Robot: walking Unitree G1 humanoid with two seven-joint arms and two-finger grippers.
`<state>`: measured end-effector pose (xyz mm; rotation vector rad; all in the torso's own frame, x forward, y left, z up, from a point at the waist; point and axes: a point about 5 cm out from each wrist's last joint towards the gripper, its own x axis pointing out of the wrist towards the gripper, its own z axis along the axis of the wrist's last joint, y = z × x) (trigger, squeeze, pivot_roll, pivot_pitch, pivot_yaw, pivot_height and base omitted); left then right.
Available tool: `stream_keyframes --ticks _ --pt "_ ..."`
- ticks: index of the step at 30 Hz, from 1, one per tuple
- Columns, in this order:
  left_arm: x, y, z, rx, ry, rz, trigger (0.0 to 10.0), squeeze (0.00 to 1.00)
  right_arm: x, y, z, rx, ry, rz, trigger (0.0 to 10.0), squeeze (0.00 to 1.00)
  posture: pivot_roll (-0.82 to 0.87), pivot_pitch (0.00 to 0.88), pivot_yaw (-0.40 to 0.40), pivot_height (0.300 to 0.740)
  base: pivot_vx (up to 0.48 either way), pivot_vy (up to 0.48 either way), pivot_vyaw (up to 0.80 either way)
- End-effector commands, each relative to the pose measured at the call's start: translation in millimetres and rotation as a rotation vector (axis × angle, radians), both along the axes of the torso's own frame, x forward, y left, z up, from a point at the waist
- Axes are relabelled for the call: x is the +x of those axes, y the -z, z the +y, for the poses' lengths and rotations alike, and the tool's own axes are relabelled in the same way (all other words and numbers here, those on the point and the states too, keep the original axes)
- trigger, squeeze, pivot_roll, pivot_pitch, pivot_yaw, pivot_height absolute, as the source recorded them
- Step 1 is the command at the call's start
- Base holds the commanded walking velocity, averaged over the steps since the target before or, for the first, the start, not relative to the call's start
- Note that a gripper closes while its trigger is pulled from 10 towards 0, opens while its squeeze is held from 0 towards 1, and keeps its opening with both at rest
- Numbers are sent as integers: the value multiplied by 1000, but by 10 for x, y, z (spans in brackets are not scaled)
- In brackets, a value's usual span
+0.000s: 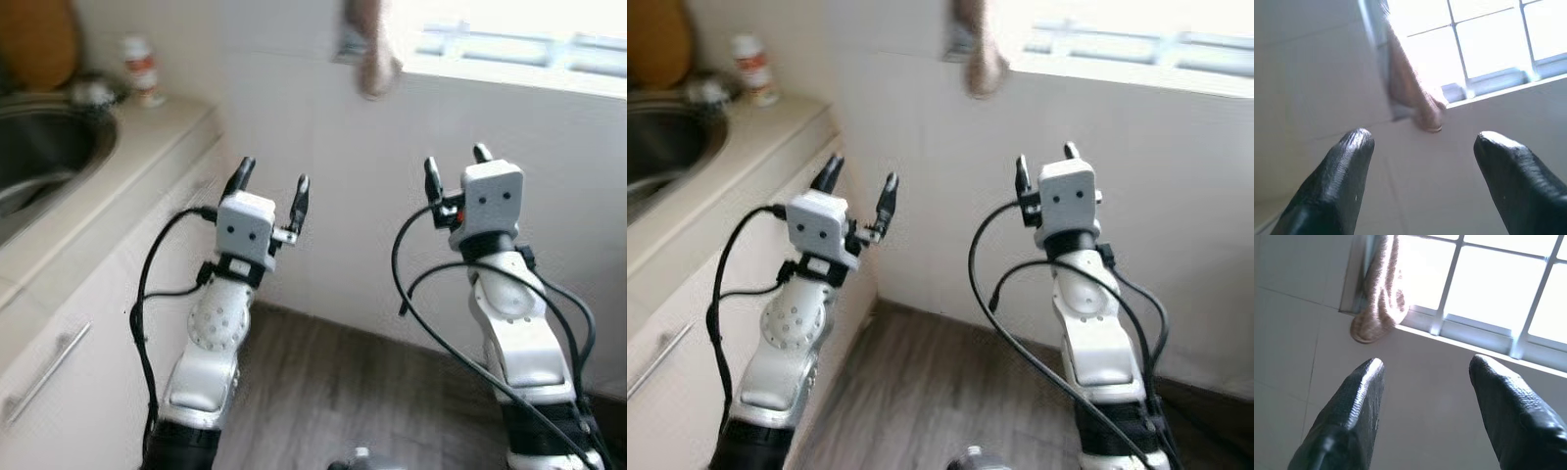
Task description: Kitchen organization
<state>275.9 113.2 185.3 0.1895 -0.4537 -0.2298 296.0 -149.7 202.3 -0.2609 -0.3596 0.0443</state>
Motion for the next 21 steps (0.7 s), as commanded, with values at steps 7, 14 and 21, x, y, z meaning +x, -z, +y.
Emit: stream_keyframes --ticks 7,14,21 --pt "-13 -19 -18 -19 9 -12 10000 0 5 -21 16 -12 -4 -4 10000 0 -157 0 35 740 0 -137 -800" --pt "-16 -2 -27 -14 14 -4 10000 0 6 -20 14 -19 -4 -1 10000 0 -160 0 34 740 0 0 -800" --pt "-8 1 -25 -21 9 -1 10000 0 15 -19 6 -29 0 1 10000 0 -160 0 33 740 0 0 -800"
